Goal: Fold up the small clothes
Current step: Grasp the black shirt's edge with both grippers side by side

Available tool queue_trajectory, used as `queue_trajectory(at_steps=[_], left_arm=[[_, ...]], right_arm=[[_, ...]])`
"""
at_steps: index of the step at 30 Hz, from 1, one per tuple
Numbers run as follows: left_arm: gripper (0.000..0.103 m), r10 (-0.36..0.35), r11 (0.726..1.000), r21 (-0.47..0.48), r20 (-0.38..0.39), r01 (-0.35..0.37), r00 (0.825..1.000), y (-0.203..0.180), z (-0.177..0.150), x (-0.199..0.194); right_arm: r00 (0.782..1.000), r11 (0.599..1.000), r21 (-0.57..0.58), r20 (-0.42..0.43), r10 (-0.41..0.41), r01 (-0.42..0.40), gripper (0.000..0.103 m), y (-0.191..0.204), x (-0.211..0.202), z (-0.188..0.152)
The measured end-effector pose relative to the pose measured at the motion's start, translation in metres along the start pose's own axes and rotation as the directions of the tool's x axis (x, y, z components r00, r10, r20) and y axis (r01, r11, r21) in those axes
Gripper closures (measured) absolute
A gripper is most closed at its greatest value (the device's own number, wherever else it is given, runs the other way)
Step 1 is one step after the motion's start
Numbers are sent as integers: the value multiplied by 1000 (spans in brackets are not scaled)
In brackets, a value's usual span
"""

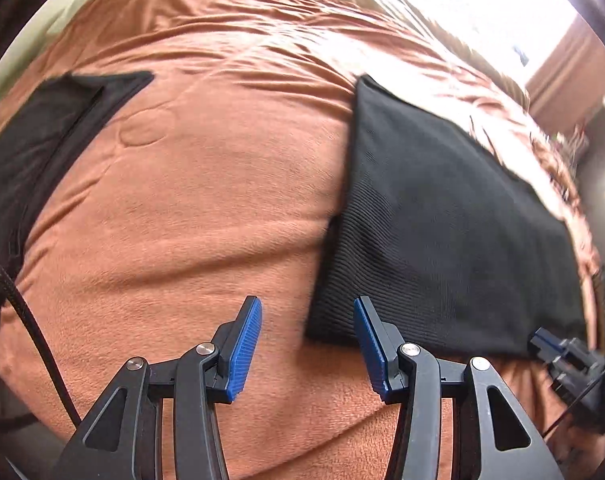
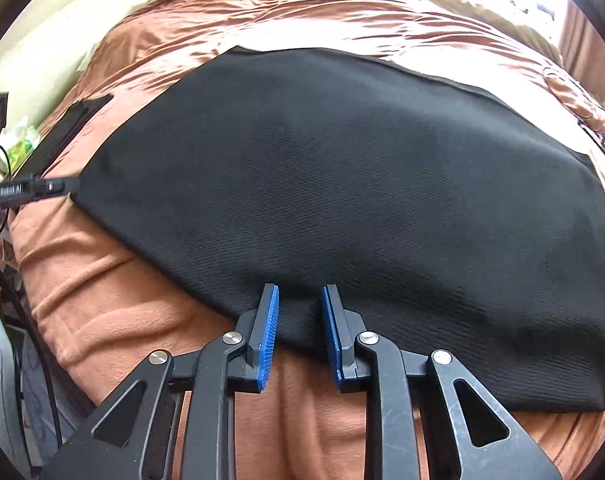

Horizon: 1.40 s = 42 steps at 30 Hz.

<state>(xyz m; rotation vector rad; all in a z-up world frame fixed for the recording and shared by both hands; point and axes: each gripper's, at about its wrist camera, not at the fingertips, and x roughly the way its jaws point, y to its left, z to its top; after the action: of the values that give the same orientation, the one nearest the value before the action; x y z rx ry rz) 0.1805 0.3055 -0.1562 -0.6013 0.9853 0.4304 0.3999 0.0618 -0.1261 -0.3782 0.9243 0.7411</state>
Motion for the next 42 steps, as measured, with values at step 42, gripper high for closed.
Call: queue_trajectory(at_steps=[42], left_arm=[[88,-146,918,-354,110,176,983,22,-31,8]], right_arm=[[999,965,262,18,29,-32,101,-90,27,71]])
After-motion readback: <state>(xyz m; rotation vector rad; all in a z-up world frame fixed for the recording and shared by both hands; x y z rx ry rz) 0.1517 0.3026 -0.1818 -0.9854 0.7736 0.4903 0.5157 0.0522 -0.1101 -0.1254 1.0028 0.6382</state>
